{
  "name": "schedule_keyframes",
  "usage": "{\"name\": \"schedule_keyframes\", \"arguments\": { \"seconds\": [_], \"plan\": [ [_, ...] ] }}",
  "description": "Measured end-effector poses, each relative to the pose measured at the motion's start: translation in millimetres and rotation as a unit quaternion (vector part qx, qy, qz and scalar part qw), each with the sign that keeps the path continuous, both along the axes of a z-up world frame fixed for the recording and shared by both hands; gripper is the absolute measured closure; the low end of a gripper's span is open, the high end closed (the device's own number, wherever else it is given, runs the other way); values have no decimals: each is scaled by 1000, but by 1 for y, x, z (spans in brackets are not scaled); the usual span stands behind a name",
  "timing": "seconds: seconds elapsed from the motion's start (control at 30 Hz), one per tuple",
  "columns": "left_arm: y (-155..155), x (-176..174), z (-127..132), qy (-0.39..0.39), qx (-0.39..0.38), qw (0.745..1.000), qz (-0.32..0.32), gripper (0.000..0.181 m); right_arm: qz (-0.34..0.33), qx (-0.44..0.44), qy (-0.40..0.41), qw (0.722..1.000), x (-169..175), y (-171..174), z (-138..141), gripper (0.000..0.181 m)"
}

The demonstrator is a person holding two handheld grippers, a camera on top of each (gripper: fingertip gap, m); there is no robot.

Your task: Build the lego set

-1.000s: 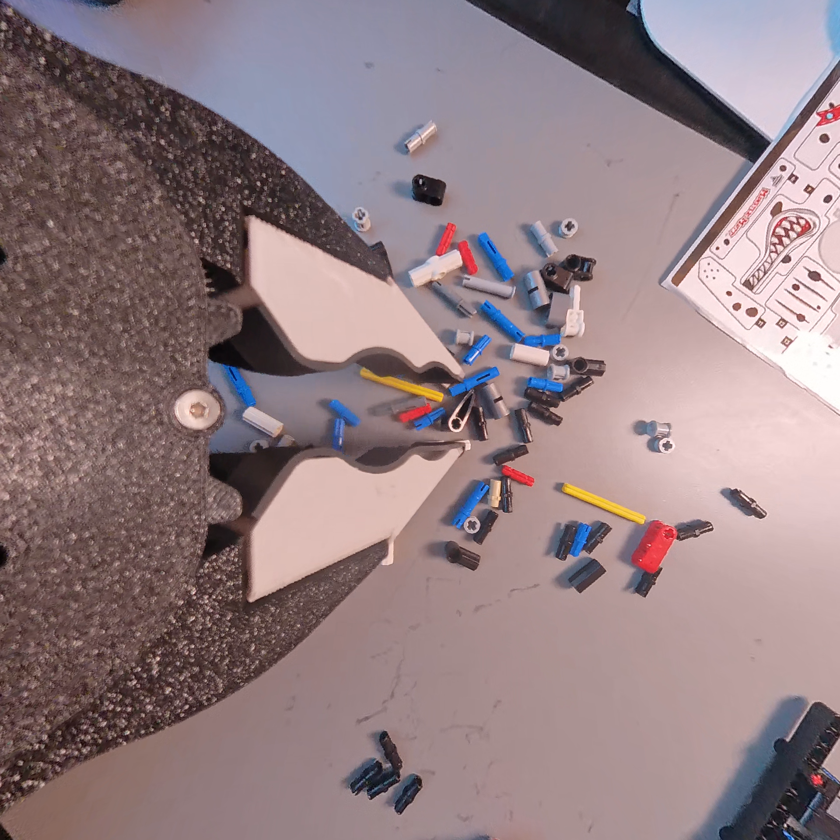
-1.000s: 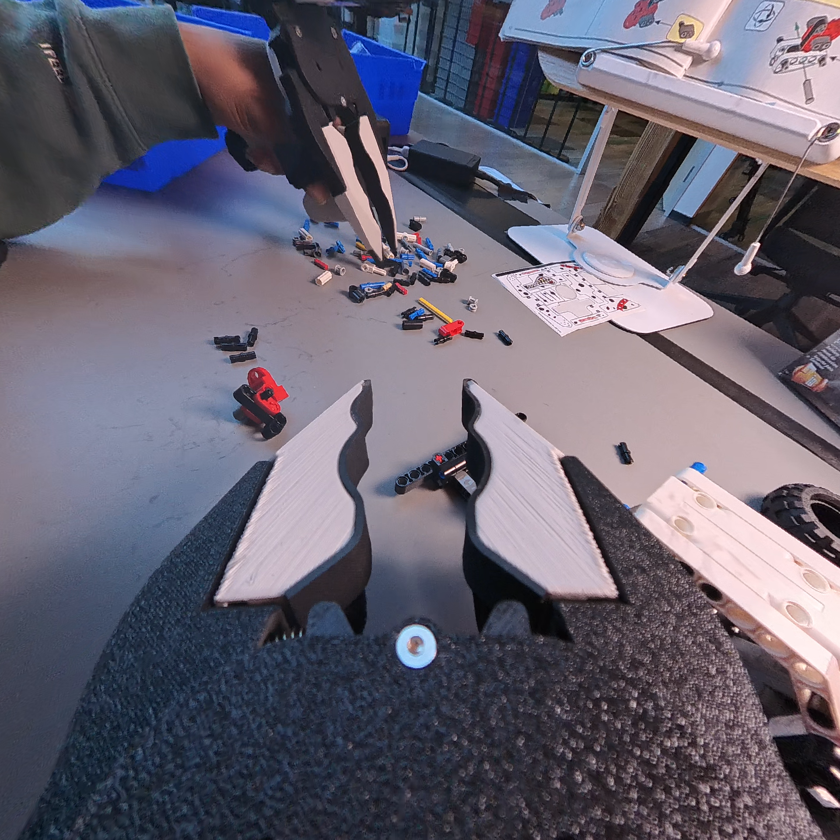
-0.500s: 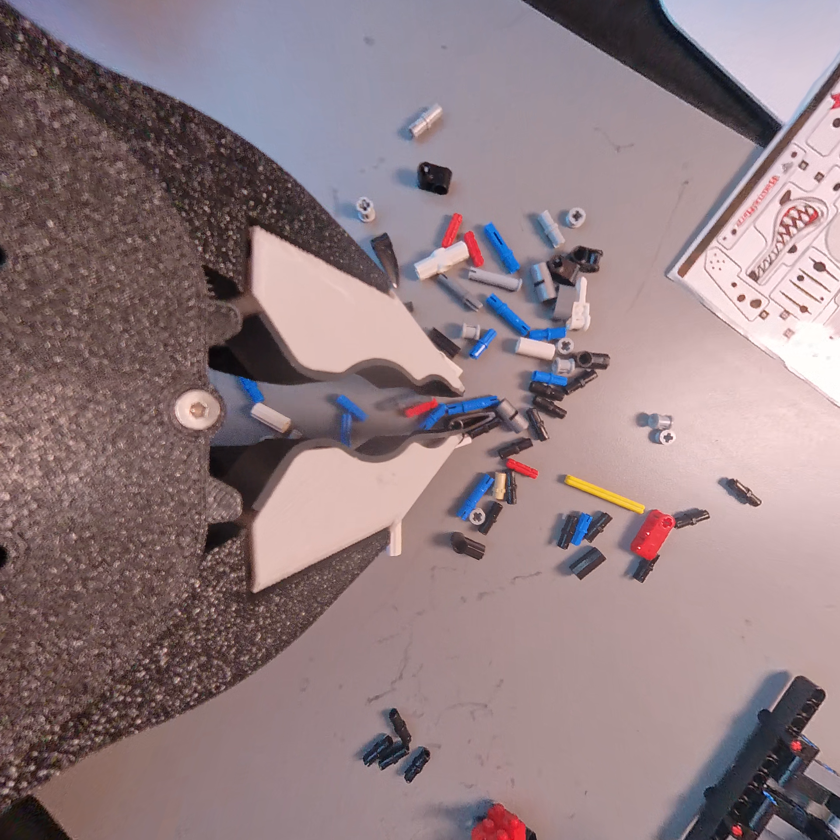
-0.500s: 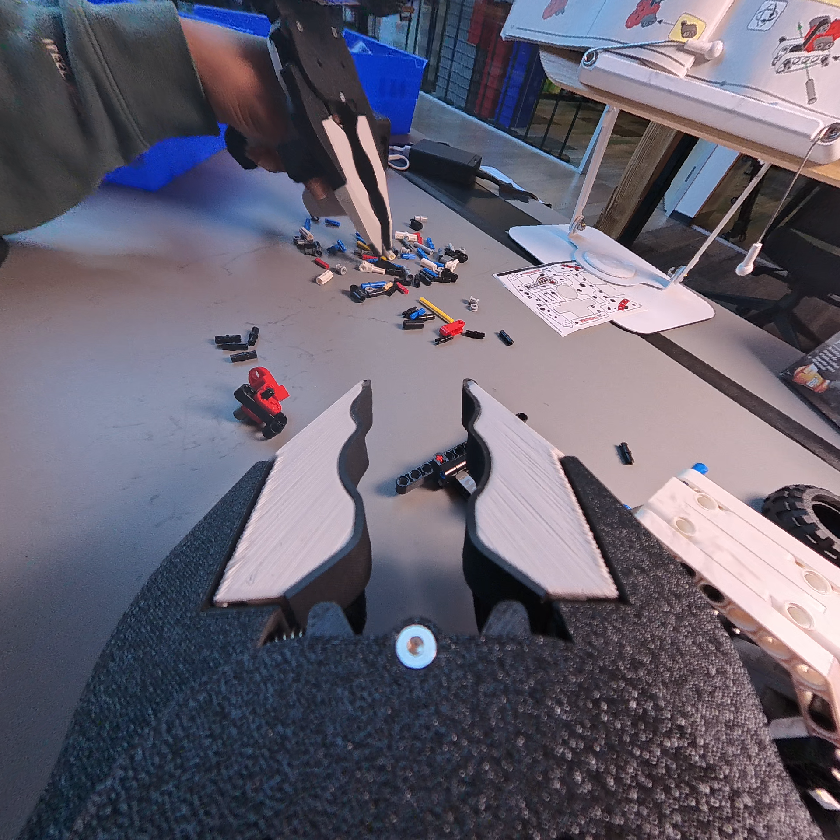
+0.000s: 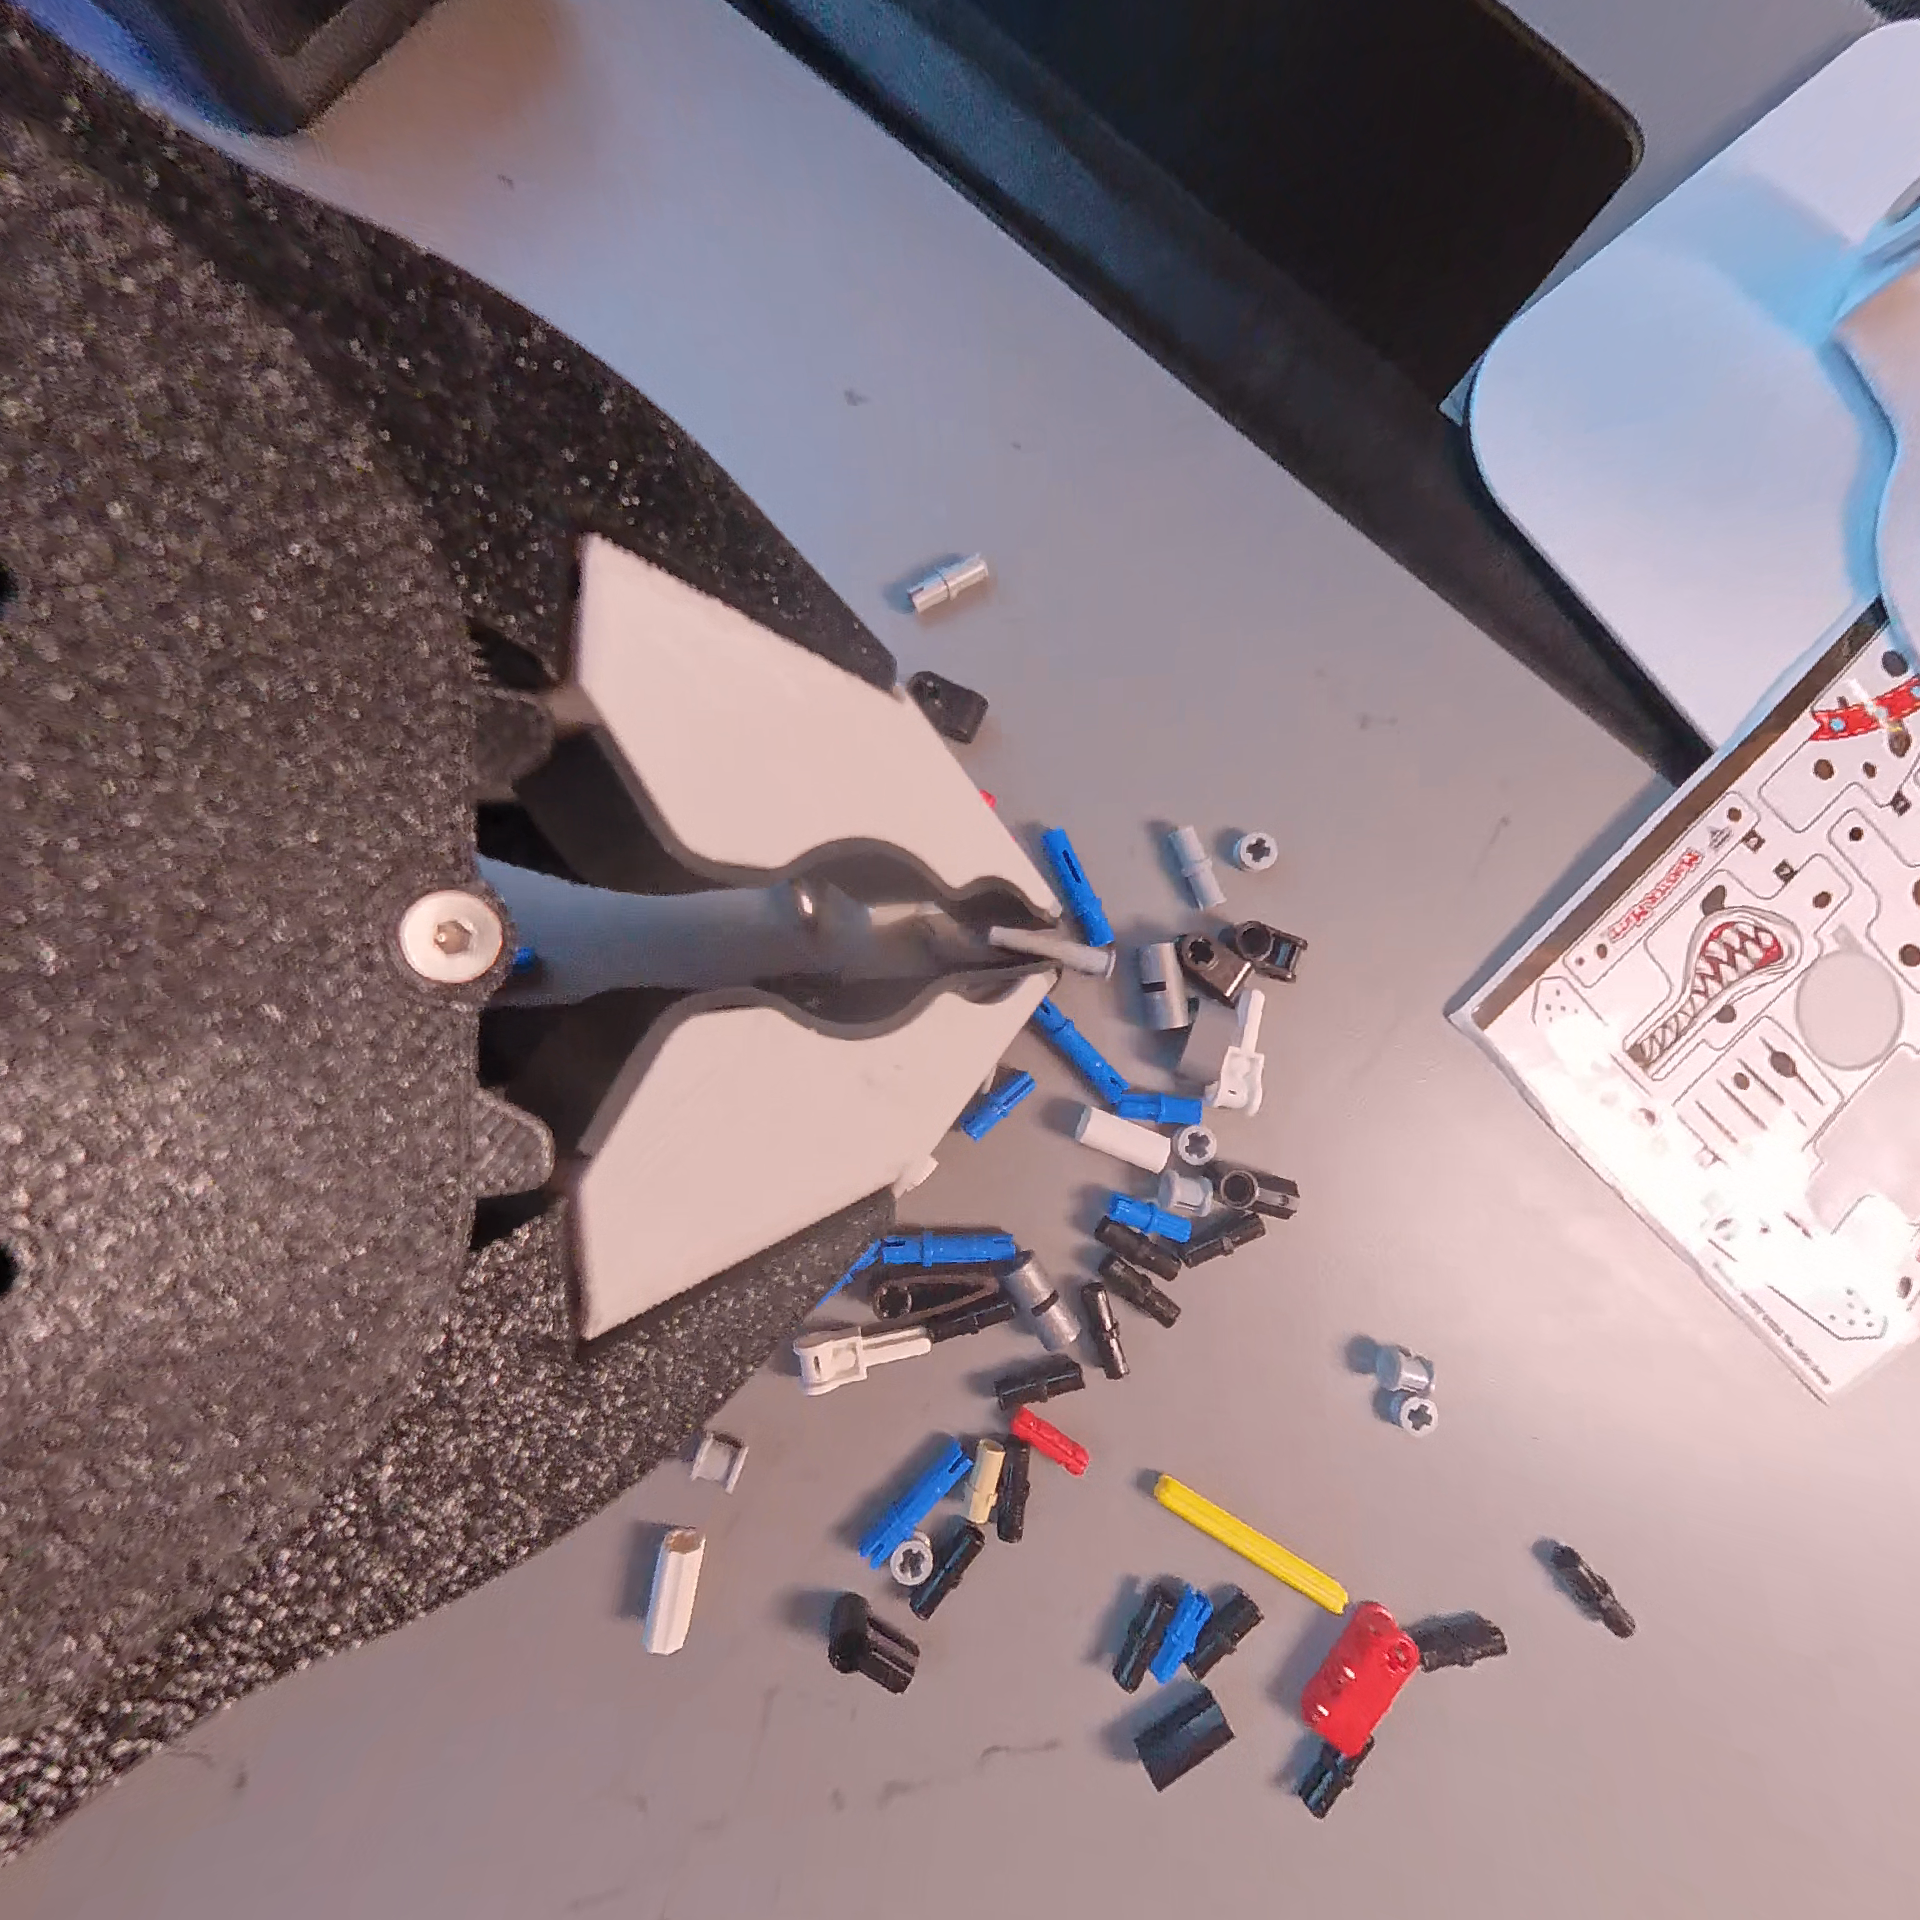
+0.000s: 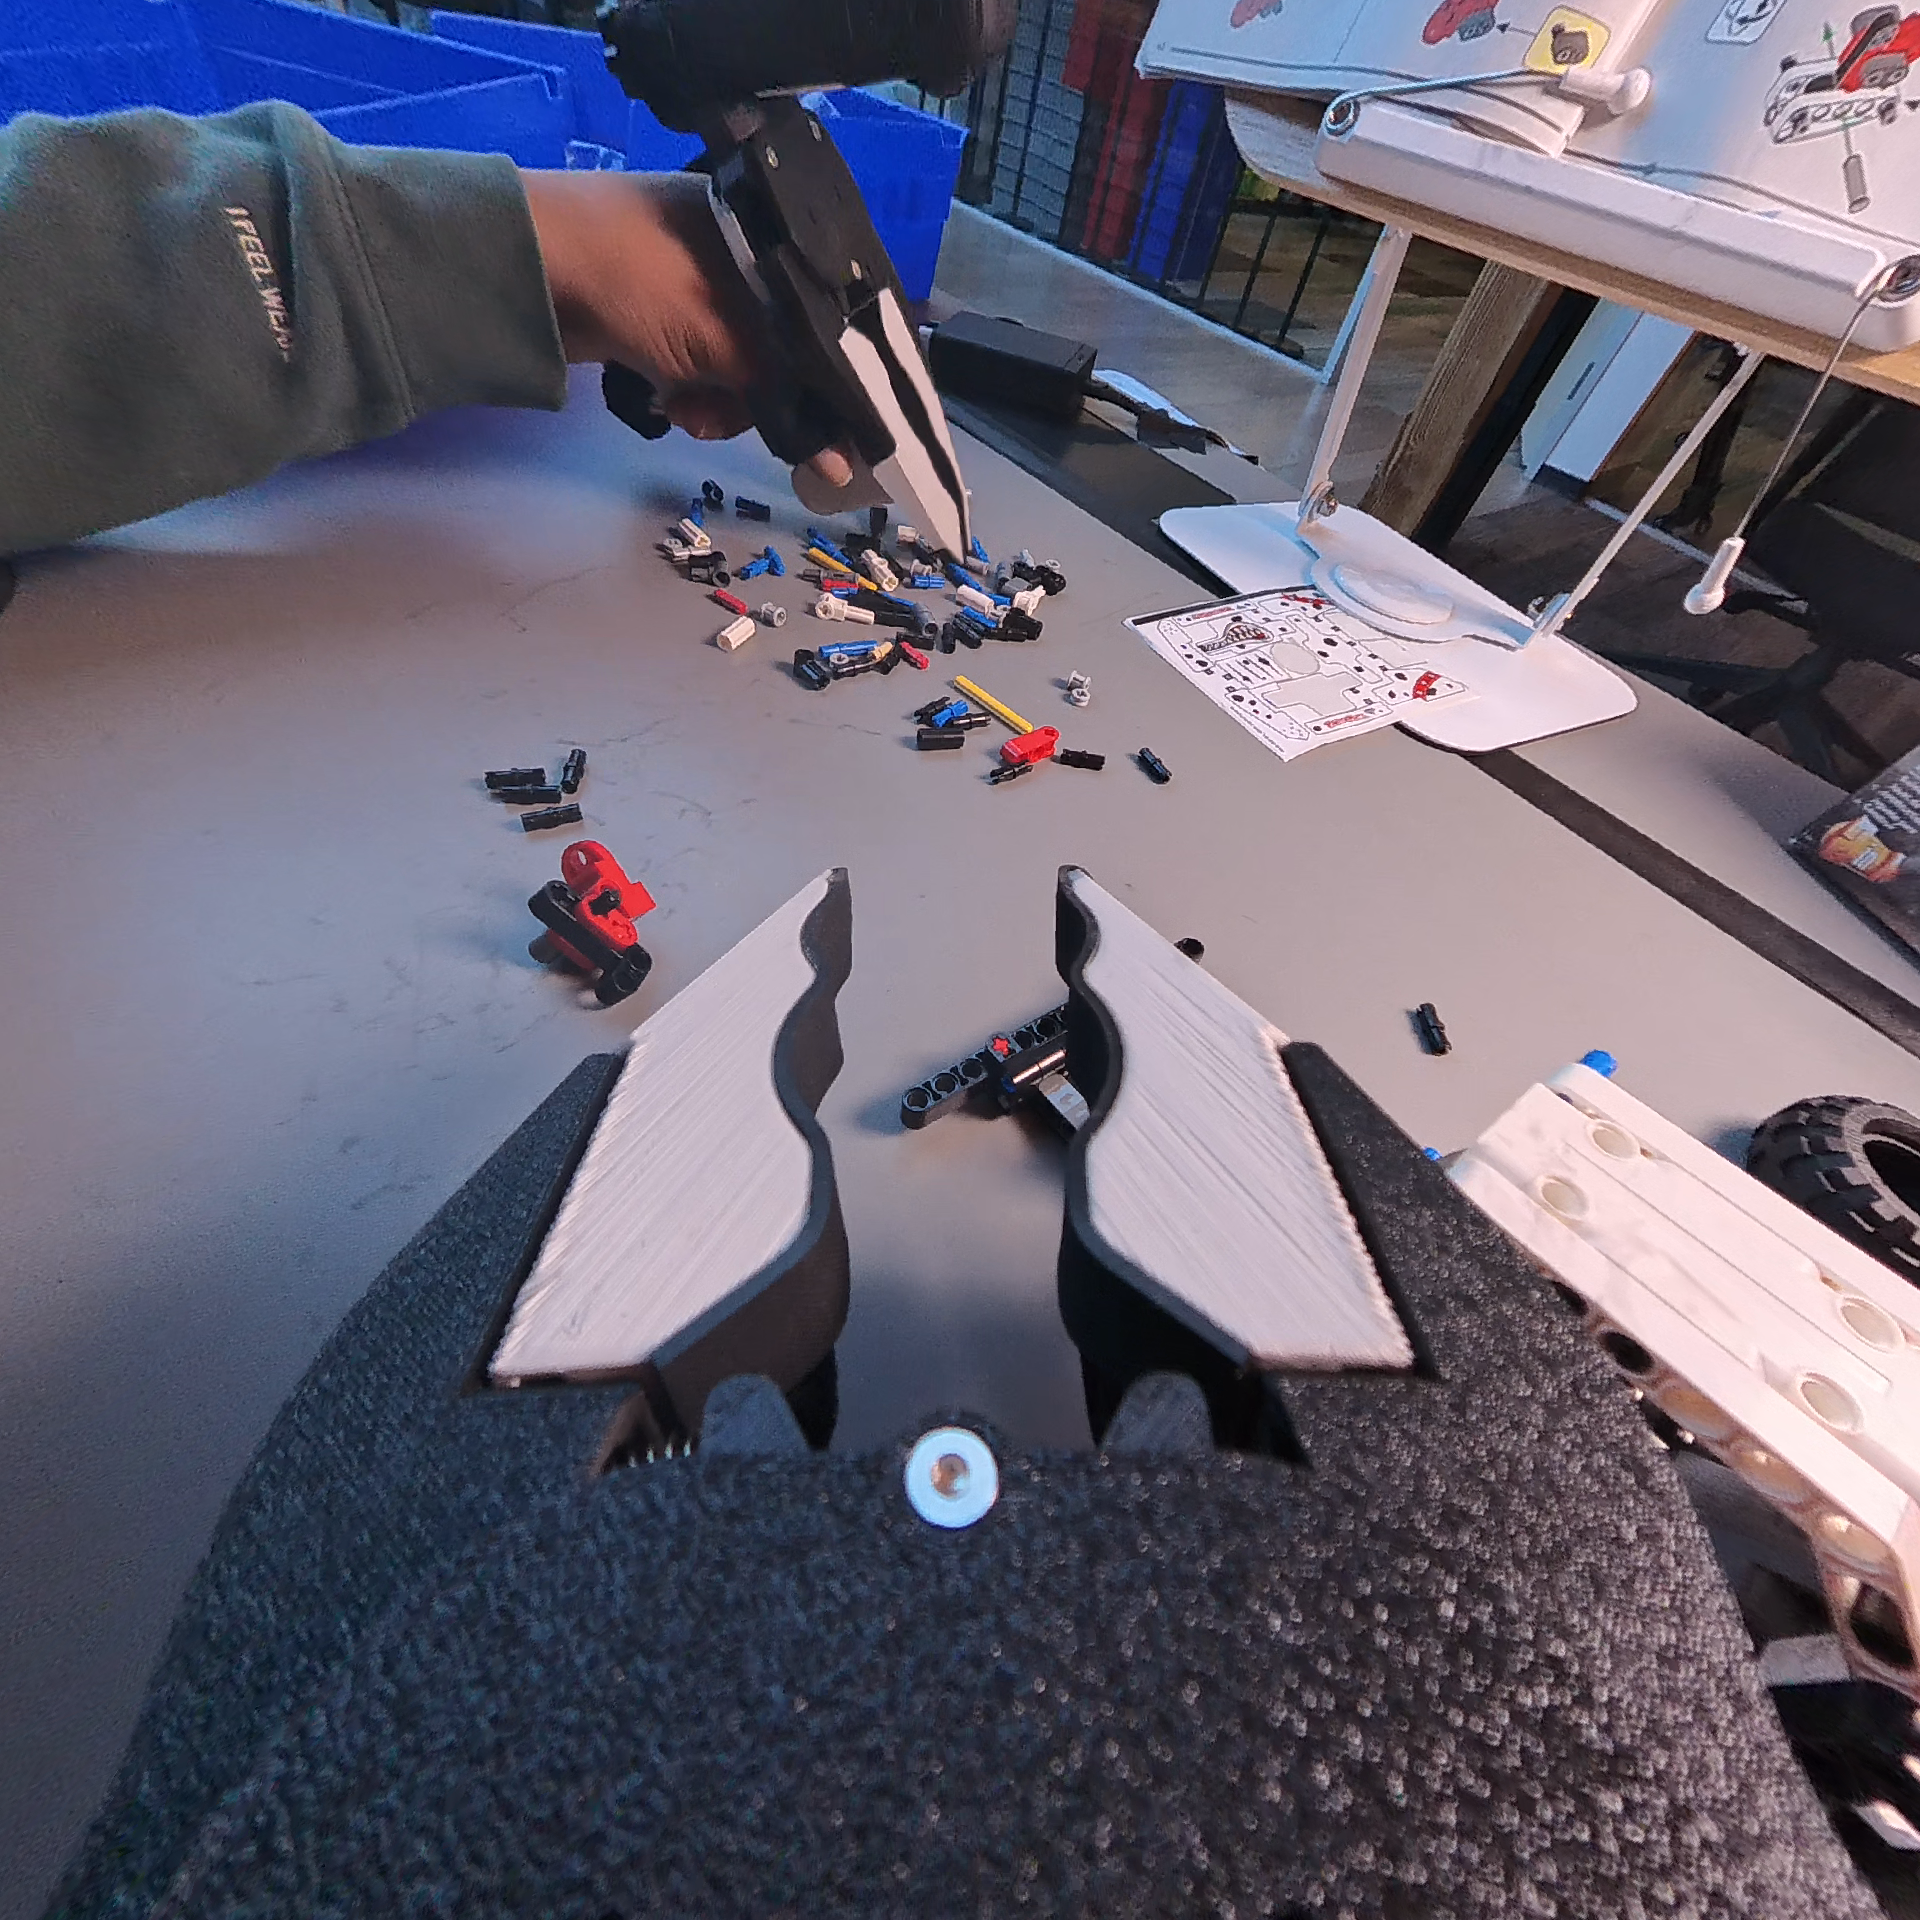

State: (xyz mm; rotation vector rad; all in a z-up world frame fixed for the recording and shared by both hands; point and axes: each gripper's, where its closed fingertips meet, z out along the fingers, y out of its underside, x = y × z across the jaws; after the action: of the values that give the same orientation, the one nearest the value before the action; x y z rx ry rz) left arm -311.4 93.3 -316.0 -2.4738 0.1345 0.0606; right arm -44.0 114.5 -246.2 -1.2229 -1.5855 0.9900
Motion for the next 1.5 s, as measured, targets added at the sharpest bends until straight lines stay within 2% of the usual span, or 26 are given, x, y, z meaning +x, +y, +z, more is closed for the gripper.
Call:
{"name": "schedule_keyframes", "arguments": {
  "seconds": [0.27,0.33,0.4,0.5,0.57,0.67,0.77,0.87,1.1,1.27,1.5],
  "plan": [
    [0,-2,0,-5,5,1000,3,177,0,0,0,1000,0,0,0,142],
    [2,-2,7,-6,23,1000,5,177,0,1,0,1000,0,0,0,142],
    [2,3,26,-13,53,998,0,177,0,2,0,1000,0,0,0,142],
    [-7,31,57,-44,85,995,-36,177,-1,5,0,1000,0,0,0,142],
    [-17,67,66,-81,83,990,-78,177,-4,4,-1,1000,0,1,0,142],
    [-35,122,56,-97,65,983,-139,177,-8,0,3,1000,0,3,1,142],
    [-55,159,32,-102,52,982,-152,177,-7,2,3,1000,0,2,1,142],
    [-78,181,16,-101,35,982,-158,177,-5,13,-2,1000,-1,-1,-1,142],
    [-110,198,3,-106,12,979,-174,176,-13,12,-4,1000,-1,2,-2,143],
    [-109,202,0,-103,10,978,-182,176,-19,11,-3,1000,-2,4,-2,143],
    [-104,198,5,-99,38,980,-170,165,-17,16,-4,1000,-2,3,-2,143]
  ]
}}
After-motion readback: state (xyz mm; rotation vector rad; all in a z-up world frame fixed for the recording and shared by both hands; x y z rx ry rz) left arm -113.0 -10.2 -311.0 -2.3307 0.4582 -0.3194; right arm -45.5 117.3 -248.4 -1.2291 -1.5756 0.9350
